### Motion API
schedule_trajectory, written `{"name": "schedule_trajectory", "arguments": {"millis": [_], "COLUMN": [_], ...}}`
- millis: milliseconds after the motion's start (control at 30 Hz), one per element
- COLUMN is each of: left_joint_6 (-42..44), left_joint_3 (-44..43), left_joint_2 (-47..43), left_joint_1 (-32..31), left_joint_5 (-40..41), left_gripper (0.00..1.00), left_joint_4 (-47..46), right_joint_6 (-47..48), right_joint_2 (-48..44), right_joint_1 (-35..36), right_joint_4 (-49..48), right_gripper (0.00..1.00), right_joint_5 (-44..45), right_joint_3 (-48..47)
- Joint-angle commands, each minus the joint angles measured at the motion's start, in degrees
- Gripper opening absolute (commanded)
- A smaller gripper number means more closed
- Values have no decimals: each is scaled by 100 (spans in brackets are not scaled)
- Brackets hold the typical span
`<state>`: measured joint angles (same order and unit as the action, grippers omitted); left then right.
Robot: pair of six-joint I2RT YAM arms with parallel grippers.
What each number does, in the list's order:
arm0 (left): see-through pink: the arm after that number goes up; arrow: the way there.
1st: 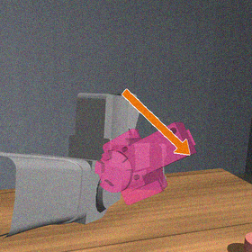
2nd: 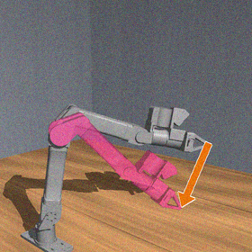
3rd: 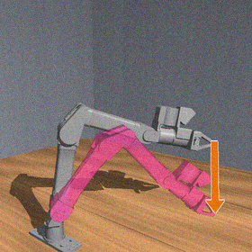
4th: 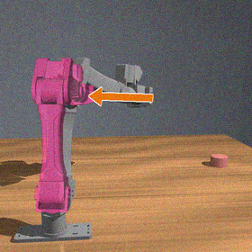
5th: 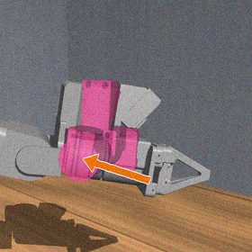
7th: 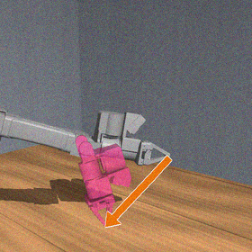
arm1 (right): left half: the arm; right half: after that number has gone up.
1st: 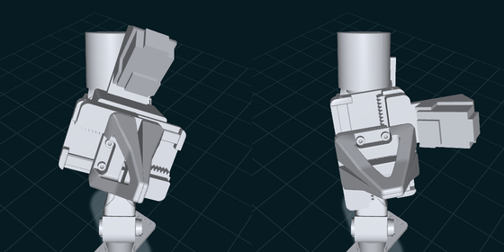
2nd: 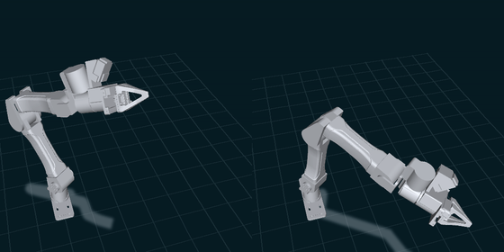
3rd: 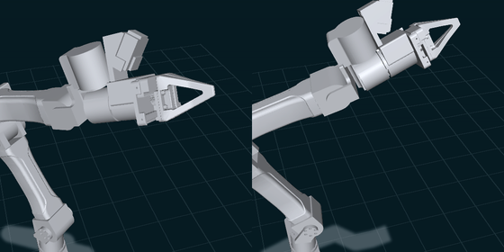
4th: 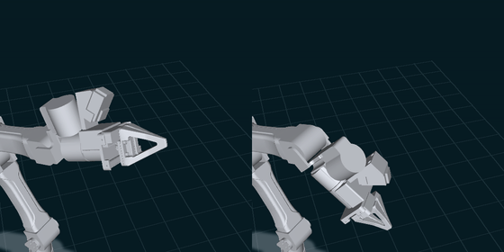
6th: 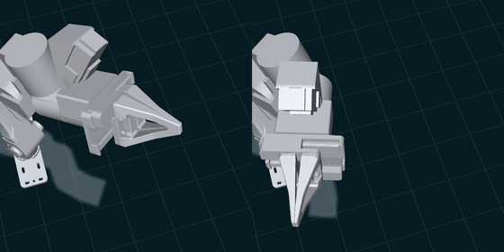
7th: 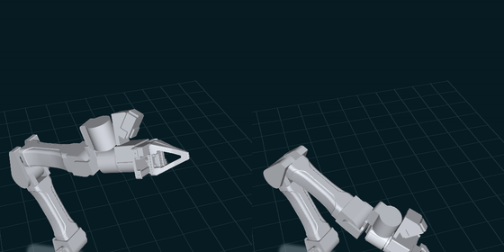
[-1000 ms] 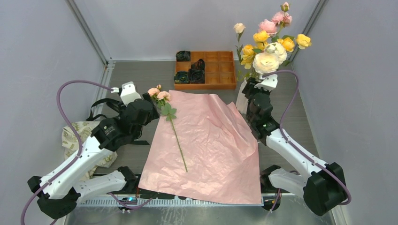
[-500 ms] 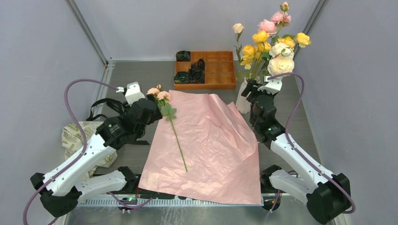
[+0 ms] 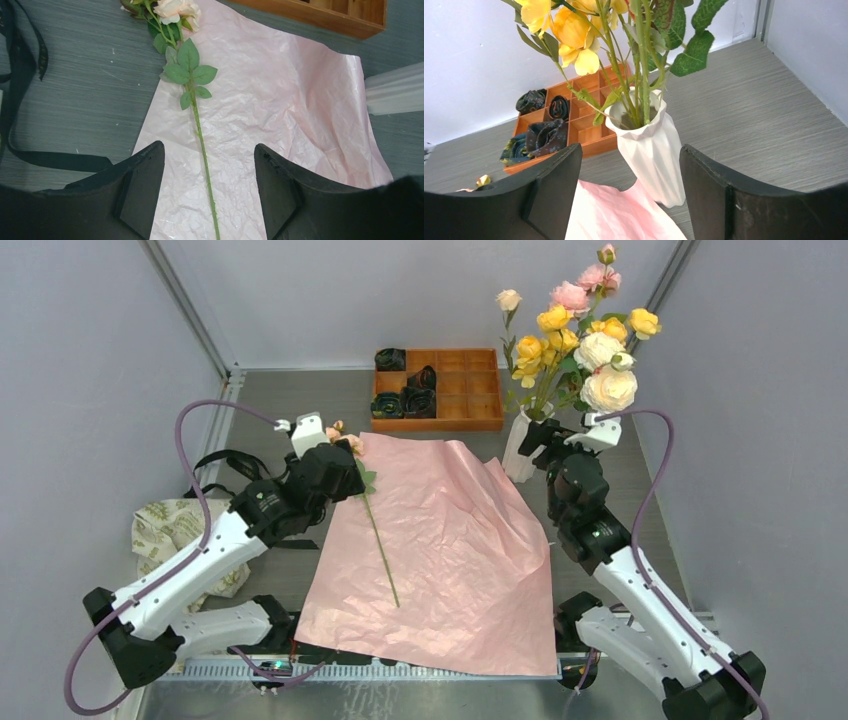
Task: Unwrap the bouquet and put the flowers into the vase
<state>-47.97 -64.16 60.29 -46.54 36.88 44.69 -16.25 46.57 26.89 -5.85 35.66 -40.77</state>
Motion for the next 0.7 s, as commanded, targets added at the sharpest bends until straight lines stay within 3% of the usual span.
{"name": "schedule_trajectory", "arguments": {"millis": [0,133,333,667], "left_joint_6": [-64,-115,-228,-269], "left_joint_3": [-88,-76,37,151], "left_joint_2": [181,395,726,1086], "left_joint_1": [13,125,460,798], "left_joint_5": [-331,-705,-1483,-2123], "left_gripper": [67,68,68,65], "left_joint_4": [-403,-482,-802,-1102], "right_joint_6": [-412,-514,-694,-901], "right_joint_2": [-485,-832,-1125,-1687], "right_joint_1": [22,25,26,22], "right_joint_4": [530,986,1564,2251], "right_gripper": [78,83,83,83], "right_joint_5": [-178,-203,-269,-413], "right_joint_3": [-281,-318,-327,-303]}}
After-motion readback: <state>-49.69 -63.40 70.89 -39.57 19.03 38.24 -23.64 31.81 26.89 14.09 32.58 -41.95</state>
